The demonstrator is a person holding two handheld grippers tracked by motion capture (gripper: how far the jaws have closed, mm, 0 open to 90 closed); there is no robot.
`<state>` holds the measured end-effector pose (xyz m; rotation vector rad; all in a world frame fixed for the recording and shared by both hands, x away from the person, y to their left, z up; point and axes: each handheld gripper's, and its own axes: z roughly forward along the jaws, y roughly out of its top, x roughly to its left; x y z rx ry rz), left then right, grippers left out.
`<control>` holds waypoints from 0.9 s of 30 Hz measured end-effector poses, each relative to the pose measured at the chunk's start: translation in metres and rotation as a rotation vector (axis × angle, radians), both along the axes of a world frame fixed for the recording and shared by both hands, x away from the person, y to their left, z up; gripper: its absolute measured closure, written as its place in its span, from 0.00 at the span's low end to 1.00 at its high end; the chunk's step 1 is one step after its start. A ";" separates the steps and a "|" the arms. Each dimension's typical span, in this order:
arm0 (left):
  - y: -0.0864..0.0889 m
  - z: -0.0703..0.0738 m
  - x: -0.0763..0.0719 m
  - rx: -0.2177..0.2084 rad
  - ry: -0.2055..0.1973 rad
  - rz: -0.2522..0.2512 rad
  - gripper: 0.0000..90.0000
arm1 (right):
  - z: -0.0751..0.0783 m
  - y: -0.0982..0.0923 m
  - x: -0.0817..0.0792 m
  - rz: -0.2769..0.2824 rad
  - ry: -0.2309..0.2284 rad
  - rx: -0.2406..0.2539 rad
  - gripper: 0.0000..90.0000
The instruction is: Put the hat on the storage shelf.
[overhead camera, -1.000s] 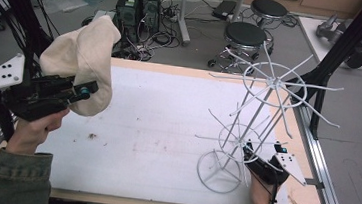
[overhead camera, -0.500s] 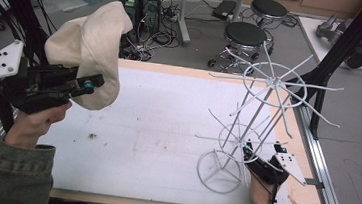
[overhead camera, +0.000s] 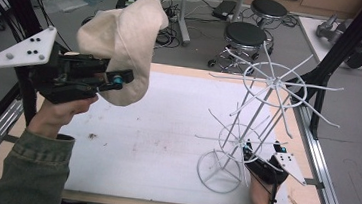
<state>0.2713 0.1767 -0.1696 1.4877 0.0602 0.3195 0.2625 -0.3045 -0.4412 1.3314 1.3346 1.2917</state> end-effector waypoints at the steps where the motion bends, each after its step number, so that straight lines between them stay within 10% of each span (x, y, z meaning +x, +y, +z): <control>1: -0.004 0.002 0.000 0.000 0.000 -0.011 0.89 | 0.000 0.000 0.000 0.001 -0.001 0.002 0.02; 27: -0.080 0.022 -0.013 0.067 -0.080 -0.211 0.89 | 0.001 0.000 0.000 0.011 -0.003 -0.004 0.02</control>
